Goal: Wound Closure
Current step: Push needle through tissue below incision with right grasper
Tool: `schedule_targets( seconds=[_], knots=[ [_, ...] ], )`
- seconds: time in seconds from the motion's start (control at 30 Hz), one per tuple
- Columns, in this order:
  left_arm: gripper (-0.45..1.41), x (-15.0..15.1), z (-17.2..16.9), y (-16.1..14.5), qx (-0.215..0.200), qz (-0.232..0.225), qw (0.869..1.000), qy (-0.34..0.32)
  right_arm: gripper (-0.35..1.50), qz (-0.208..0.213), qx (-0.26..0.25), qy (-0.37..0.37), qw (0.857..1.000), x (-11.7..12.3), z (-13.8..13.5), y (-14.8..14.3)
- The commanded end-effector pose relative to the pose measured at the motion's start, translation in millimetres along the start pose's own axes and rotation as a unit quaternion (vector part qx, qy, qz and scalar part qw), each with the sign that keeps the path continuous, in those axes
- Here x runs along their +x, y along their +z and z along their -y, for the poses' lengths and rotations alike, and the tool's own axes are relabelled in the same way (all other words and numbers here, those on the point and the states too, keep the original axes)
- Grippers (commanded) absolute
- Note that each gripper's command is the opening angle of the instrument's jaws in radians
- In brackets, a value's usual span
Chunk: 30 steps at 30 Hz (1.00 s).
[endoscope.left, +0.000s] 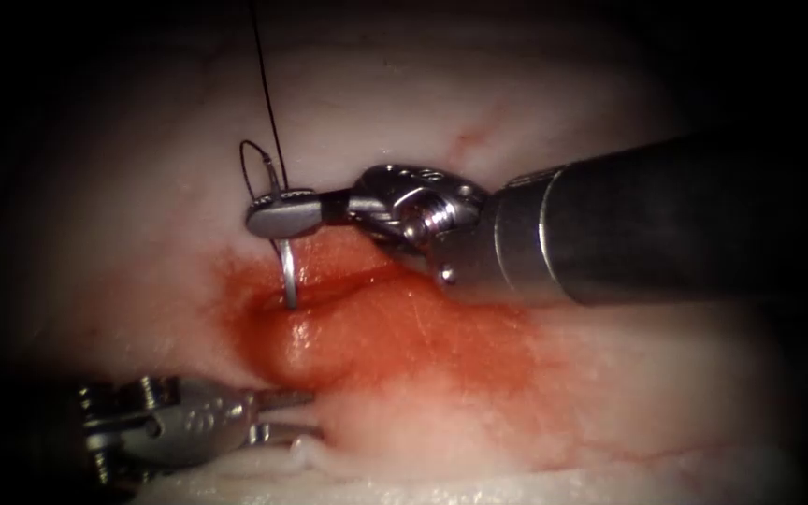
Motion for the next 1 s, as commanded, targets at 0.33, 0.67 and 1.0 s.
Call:
schedule_targets(
  seconds=[0.33,0.67,1.0],
  knots=[
    [0.0,-0.1,-0.1,0.7,-0.001,0.0,1.0,0.001,-0.35,-0.003,0.008,0.092,0.996,-0.5,-0.1,0.5],
    [-0.01,0.0,0.0,0.6,-0.002,0.0,1.0,0.001,-0.35,0.002,0.022,0.118,0.993,-1.4,1.5,0.9],
    [-0.01,0.0,0.0,0.6,-0.002,0.0,1.0,0.001,-0.35,0.0,0.034,0.176,0.984,-1.4,2.7,1.2]
  ],
)
